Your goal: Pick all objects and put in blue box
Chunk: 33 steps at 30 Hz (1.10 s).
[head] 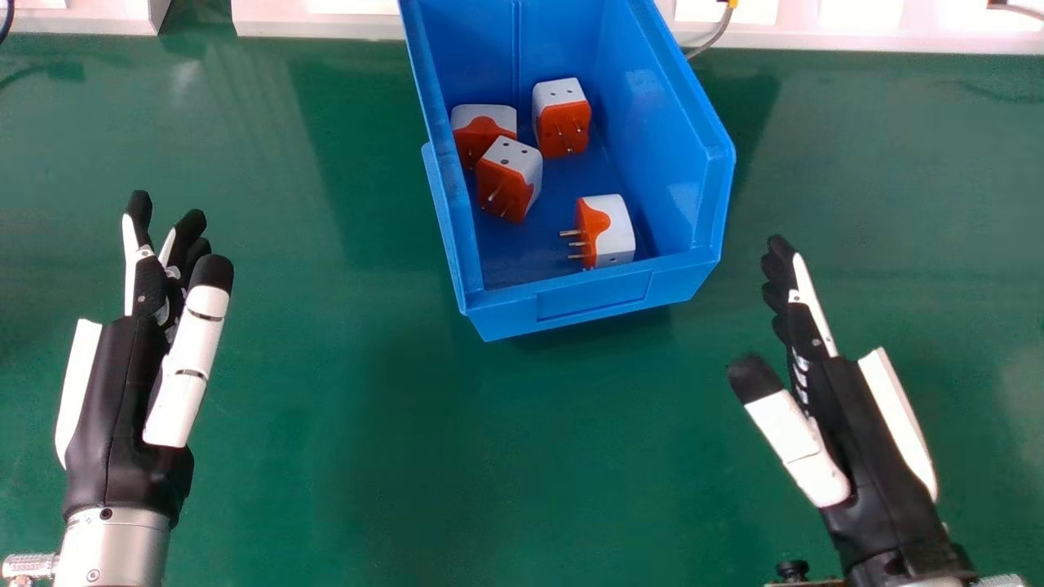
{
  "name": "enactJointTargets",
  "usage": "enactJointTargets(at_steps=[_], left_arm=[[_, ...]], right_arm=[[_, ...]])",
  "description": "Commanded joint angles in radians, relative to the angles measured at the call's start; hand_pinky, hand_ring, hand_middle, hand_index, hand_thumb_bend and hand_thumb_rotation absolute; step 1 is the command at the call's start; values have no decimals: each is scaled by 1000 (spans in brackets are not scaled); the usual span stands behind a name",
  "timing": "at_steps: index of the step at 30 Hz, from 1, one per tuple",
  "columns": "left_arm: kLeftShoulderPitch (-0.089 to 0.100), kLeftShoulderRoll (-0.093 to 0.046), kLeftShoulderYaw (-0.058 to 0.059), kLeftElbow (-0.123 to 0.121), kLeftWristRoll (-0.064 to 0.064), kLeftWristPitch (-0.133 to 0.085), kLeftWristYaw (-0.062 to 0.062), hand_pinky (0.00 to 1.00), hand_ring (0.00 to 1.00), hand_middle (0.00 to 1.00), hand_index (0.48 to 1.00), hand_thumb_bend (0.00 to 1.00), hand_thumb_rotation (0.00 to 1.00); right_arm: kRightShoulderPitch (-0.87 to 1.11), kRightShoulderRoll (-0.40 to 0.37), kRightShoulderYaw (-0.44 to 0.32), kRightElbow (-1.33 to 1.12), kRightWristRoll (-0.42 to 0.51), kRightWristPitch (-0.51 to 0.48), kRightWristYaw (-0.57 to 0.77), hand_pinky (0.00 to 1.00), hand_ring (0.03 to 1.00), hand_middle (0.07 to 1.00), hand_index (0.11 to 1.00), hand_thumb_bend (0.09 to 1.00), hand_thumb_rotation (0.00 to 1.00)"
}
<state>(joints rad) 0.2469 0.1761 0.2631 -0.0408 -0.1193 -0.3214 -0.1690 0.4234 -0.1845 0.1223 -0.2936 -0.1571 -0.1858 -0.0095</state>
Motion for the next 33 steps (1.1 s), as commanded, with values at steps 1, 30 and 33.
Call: enactJointTargets(at_steps=[1,30,33], left_arm=[[-4,10,9,-9,5,-24,7,963,971,971,962,541,834],[11,32,43,84,-54,-81,-46,968,979,975,965,507,924],[30,36,55,79,-79,-67,-64,980,983,975,966,527,891]], right_arm=[[3,10,-15,-37,19,-1,7,1000,1000,1000,1000,672,1000],[-97,76,-105,82,-19,-15,-57,1000,1000,1000,1000,551,1000],[-116,81,-114,90,-9,-7,-58,1000,1000,1000,1000,598,1000]])
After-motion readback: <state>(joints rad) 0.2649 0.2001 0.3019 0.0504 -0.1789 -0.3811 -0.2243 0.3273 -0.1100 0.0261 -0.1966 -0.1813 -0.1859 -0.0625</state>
